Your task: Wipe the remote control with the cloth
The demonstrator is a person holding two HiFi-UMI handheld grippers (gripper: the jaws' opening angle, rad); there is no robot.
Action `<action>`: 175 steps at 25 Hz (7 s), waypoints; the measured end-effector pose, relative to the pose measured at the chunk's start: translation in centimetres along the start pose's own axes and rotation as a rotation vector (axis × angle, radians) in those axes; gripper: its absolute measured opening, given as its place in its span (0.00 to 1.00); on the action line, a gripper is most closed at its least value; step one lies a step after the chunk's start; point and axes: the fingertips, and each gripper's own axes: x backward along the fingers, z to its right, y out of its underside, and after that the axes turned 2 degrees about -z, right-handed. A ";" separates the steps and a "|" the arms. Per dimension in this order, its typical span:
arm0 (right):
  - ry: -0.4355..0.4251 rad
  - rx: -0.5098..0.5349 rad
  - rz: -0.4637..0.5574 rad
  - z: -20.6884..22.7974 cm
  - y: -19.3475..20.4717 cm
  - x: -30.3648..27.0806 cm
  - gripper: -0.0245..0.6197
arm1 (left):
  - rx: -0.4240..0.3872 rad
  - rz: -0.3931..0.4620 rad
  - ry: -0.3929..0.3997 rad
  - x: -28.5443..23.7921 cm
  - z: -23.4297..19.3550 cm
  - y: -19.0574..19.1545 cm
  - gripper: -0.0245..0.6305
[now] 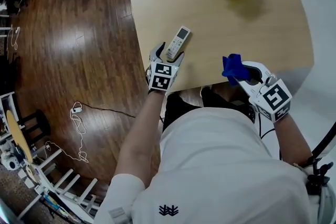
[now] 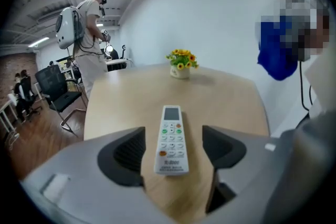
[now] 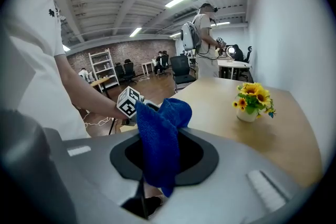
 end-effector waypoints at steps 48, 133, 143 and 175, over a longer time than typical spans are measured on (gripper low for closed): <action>-0.145 0.150 0.407 -4.3 -21.9 -3.2 0.16 | -0.232 0.250 0.130 10.5 3.0 -18.0 0.40; -0.020 0.327 0.409 -10.5 -24.0 -2.3 0.16 | -0.293 0.329 0.173 16.6 4.2 -16.2 0.40; -0.084 0.302 0.341 -12.2 -21.7 -6.2 0.16 | -0.289 0.324 0.175 17.1 4.1 -15.8 0.40; 0.355 -0.070 0.160 4.9 -4.4 1.8 0.16 | -0.412 -0.050 0.344 3.0 7.2 -7.6 0.40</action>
